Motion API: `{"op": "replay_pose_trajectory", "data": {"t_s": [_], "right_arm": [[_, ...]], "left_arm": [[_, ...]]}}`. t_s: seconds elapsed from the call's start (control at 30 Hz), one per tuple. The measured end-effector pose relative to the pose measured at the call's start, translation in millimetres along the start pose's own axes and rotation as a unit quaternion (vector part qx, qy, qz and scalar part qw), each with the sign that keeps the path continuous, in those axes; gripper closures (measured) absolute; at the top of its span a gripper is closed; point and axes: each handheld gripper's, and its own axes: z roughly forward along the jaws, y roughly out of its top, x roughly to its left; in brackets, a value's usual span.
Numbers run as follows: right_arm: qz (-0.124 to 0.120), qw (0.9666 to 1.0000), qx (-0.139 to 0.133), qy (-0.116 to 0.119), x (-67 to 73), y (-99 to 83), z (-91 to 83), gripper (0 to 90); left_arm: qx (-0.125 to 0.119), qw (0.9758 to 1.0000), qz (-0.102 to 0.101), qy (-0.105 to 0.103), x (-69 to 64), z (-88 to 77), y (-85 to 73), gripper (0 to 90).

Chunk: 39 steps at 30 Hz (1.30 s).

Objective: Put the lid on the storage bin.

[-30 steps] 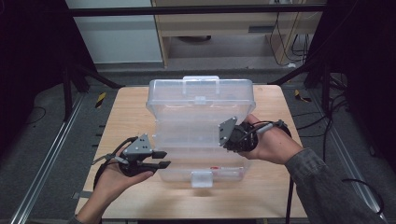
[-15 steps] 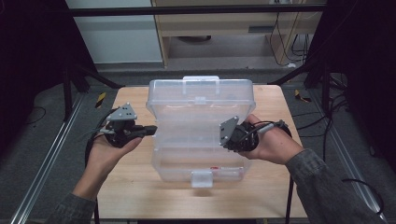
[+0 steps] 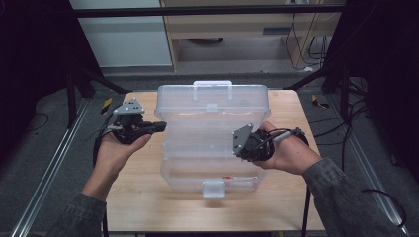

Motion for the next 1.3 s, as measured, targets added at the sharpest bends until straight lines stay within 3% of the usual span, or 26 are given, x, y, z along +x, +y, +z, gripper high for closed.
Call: {"op": "replay_pose_trajectory", "data": {"t_s": [0.33, 1.3], "right_arm": [[-0.001, 1.0000, 0.002, 0.006, 3.5, -1.0, 1.7, 85.5], [0.012, 0.9998, -0.009, 0.010, 12.7, -7.9, 7.0, 84.0]], "left_arm": [[0.002, 0.9999, -0.011, 0.003, 5.2, -1.3, -2.3, 90.0], [0.015, 0.9998, -0.006, -0.011, 0.8, 0.5, -15.2, 90.0]]}}
